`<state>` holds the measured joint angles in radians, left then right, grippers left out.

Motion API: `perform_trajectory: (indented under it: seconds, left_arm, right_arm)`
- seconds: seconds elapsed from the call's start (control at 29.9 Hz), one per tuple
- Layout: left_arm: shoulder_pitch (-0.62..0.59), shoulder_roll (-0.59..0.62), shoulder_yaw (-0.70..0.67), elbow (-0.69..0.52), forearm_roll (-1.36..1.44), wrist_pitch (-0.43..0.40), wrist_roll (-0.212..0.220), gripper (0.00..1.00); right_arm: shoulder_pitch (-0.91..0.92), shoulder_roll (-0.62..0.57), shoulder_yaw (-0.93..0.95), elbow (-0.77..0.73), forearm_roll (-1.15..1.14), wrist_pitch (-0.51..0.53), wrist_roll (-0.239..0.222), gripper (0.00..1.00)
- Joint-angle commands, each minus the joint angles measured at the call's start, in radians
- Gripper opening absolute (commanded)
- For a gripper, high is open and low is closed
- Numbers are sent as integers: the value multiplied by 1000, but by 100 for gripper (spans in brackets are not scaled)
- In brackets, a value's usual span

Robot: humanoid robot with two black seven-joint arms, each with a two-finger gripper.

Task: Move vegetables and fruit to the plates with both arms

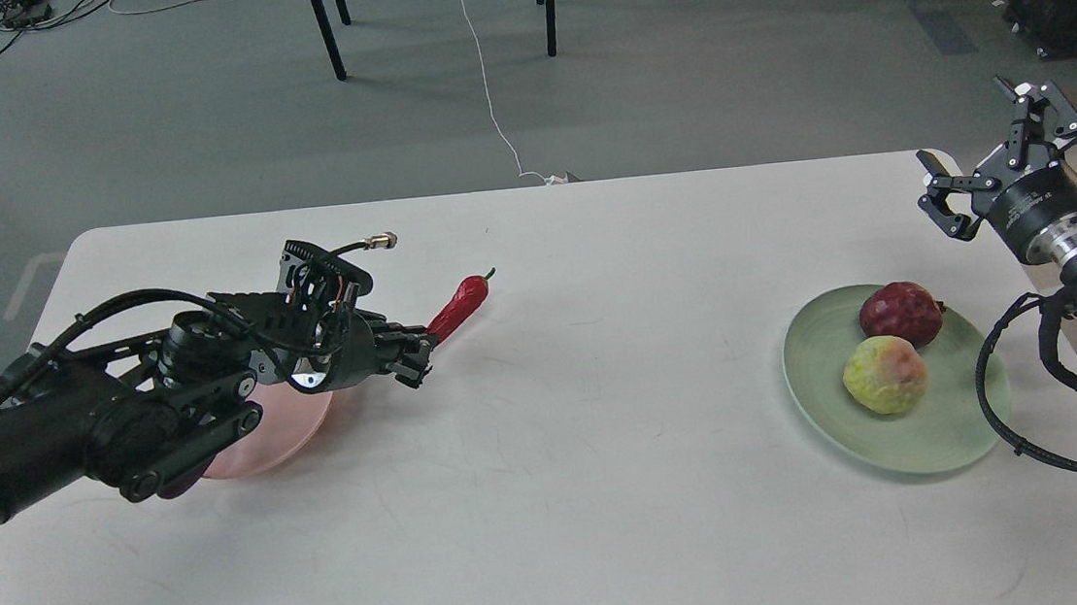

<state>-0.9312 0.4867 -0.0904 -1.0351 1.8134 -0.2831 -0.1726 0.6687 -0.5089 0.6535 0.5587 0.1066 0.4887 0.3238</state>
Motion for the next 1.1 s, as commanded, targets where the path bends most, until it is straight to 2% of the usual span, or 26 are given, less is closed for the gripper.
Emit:
perform_trajectory:
  seconds: [0.0, 0.13, 0.3, 0.47, 0.63, 0.7, 0.9, 1.07]
  left_arm:
    - [-3, 183, -38, -210, -17, -5, 10, 12]
    - [18, 424, -37, -397, -26, -2, 16, 12]
    - [115, 596, -42, -457, -25, 5, 5, 13]
    - [161, 609, -46, -444, -26, 21, 7, 14]
    - [183, 549, -48, -395, -28, 22, 16, 20]
    - [184, 529, -48, -373, -29, 22, 19, 29]
    - [186, 518, -48, -367, -32, 22, 13, 69]
    - [184, 530, -78, -367, -106, 21, 4, 80]
  right_arm:
    - [-1, -2, 0, -2, 1, 0, 0, 98]
    - [-3, 7, 0, -2, 1, 0, 0, 98]
    - [-1, 13, 0, -2, -1, 0, 0, 98]
    - [3, 20, 2, 0, -1, 0, 0, 98]
    - [6, 17, 12, -2, -1, 0, -2, 98]
    - [8, 12, 11, -2, -1, 0, -2, 98]
    - [14, 4, 9, -2, -2, 0, -2, 98]
    - [15, 6, 9, -2, -2, 0, -2, 98]
